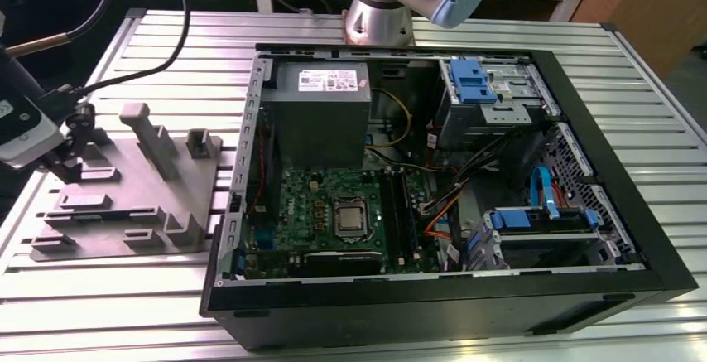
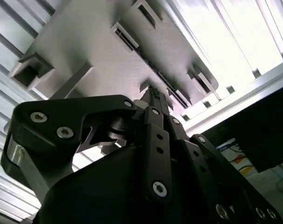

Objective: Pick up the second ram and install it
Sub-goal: 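Pick up the second ram and move it above second insertion slot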

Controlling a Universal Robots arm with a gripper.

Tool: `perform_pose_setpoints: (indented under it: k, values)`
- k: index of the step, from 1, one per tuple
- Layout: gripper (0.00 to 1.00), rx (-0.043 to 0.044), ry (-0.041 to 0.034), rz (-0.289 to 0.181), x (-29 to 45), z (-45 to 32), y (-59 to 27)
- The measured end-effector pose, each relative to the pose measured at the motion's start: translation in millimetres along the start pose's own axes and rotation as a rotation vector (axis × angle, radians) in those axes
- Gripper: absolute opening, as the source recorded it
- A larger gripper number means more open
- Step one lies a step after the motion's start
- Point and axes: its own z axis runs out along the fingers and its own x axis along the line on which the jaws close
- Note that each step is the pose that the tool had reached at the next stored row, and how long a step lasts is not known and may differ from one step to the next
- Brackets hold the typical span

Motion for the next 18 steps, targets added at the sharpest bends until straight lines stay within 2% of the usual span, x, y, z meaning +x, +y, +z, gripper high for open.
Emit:
perform_pose_setpoints:
  k: [10,18]
  values:
    - [0.10,-0.0044,0.0084,-0.181,0.1,2.9,-0.1]
    - [0.10,-0.0079,0.0153,-0.326,0.2,8.3,-0.4]
